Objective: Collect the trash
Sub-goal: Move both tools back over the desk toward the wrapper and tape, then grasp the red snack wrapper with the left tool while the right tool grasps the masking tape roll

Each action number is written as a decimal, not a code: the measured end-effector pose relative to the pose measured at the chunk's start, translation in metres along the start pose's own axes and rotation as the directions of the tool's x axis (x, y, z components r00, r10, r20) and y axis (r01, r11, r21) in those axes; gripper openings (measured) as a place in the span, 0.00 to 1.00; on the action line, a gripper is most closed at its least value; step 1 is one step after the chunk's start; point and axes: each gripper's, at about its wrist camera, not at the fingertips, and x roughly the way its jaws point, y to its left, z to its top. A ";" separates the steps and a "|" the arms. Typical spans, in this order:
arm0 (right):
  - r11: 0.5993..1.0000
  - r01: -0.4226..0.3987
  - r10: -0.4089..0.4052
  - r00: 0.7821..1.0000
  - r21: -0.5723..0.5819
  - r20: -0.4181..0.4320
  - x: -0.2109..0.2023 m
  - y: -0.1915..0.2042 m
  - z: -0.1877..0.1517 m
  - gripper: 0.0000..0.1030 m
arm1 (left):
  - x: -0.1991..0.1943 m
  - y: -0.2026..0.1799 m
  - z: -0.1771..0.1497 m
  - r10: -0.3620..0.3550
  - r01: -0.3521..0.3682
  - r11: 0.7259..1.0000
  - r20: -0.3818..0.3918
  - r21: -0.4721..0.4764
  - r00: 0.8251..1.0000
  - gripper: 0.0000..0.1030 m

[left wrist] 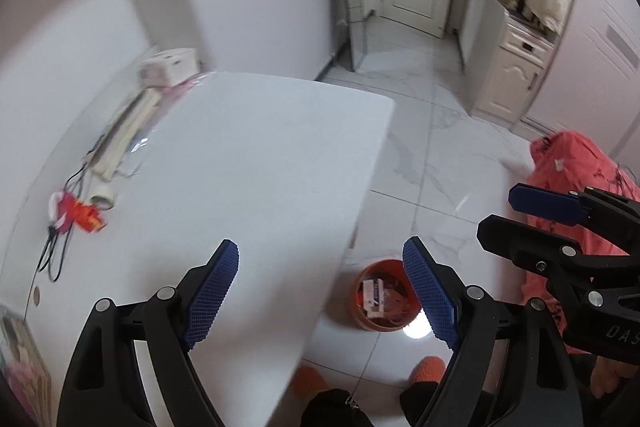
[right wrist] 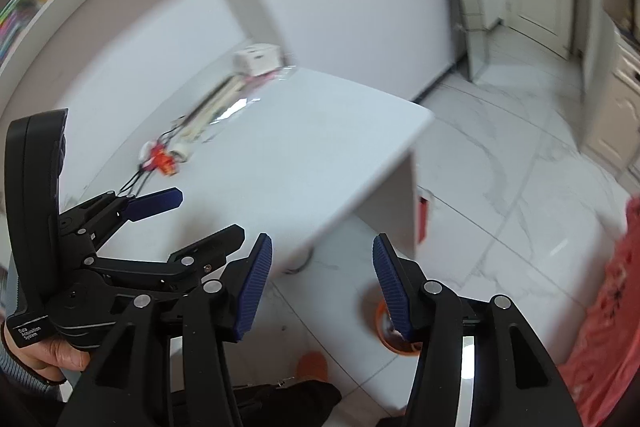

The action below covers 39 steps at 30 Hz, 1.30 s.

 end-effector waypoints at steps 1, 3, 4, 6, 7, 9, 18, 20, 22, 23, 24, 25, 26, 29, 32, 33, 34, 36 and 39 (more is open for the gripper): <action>1.000 -0.016 0.016 1.000 -0.022 -0.003 0.005 0.011 0.005 0.52 | -0.004 0.012 -0.002 0.016 -0.016 1.000 0.002 -0.026 1.000 0.81; 0.997 -0.041 0.040 0.999 -0.059 -0.009 0.016 0.031 0.013 0.52 | -0.008 0.033 -0.005 0.045 -0.045 0.997 0.000 -0.070 0.999 0.85; 0.996 -0.051 0.050 0.999 -0.072 -0.013 0.020 0.039 0.015 0.52 | -0.011 0.043 -0.006 0.063 -0.062 0.993 0.002 -0.096 0.998 0.85; 0.991 -0.084 0.082 0.996 -0.103 -0.029 0.035 0.061 0.023 0.52 | -0.014 0.063 -0.011 0.082 -0.081 0.987 0.000 -0.139 0.997 0.85; 0.989 -0.094 0.090 0.995 -0.116 -0.036 0.040 0.069 0.026 0.52 | -0.015 0.074 -0.013 0.095 -0.095 0.983 -0.005 -0.160 0.995 0.85; 0.982 -0.124 0.117 0.992 -0.144 -0.057 0.058 0.093 0.034 0.52 | -0.017 0.094 -0.018 0.123 -0.124 0.973 -0.016 -0.197 0.992 0.85; 0.951 -0.202 0.179 0.977 -0.235 -0.113 0.140 0.175 0.066 0.52 | -0.006 0.203 -0.035 0.194 -0.214 0.904 -0.092 -0.370 0.977 0.85; 0.946 -0.204 0.177 0.976 -0.251 -0.124 0.158 0.188 0.071 0.52 | 0.002 0.227 -0.035 0.194 -0.219 0.884 -0.102 -0.413 0.976 0.85; 0.939 -0.209 0.175 0.974 -0.272 -0.144 0.182 0.201 0.080 0.52 | 0.014 0.252 -0.034 0.197 -0.231 0.854 -0.121 -0.467 0.973 0.85; 0.936 -0.210 0.173 0.974 -0.283 -0.149 0.192 0.206 0.083 0.52 | 0.021 0.265 -0.034 0.197 -0.235 0.836 -0.129 -0.495 0.972 0.85; 0.930 -0.206 0.163 0.974 -0.305 -0.159 0.205 0.211 0.086 0.52 | 0.025 0.273 -0.035 0.200 -0.241 0.823 -0.135 -0.514 0.970 0.85; 0.924 -0.203 0.156 0.974 -0.323 -0.167 0.215 0.216 0.089 0.52 | 0.031 0.283 -0.035 0.200 -0.246 0.806 -0.144 -0.538 0.969 0.85; 0.916 -0.206 0.152 0.972 -0.345 -0.177 0.230 0.222 0.093 0.52 | 0.039 0.293 -0.035 0.192 -0.242 0.790 -0.148 -0.564 0.970 0.85; 0.901 -0.208 0.139 0.970 -0.382 -0.200 0.258 0.229 0.101 0.52 | 0.061 0.315 -0.033 0.167 -0.237 0.749 -0.169 -0.619 0.971 0.85; 0.887 -0.208 0.130 0.969 -0.413 -0.208 0.288 0.237 0.112 0.52 | 0.084 0.329 -0.028 0.156 -0.243 0.730 -0.191 -0.638 0.969 0.85; 0.882 -0.211 0.131 0.969 -0.421 -0.211 0.297 0.240 0.115 0.52 | 0.089 0.332 -0.027 0.155 -0.245 0.727 -0.195 -0.641 0.969 0.85; 0.880 -0.205 0.122 0.969 -0.429 -0.214 0.306 0.243 0.117 0.52 | 0.096 0.336 -0.026 0.151 -0.247 0.722 -0.202 -0.646 0.968 0.85; 0.876 -0.203 0.111 0.968 -0.436 -0.227 0.321 0.245 0.122 0.52 | 0.108 0.344 -0.024 0.148 -0.254 0.714 -0.214 -0.652 0.966 0.85; 0.875 -0.201 0.101 0.966 -0.441 -0.239 0.335 0.244 0.127 0.52 | 0.121 0.352 -0.021 0.145 -0.253 0.711 -0.214 -0.656 0.966 0.85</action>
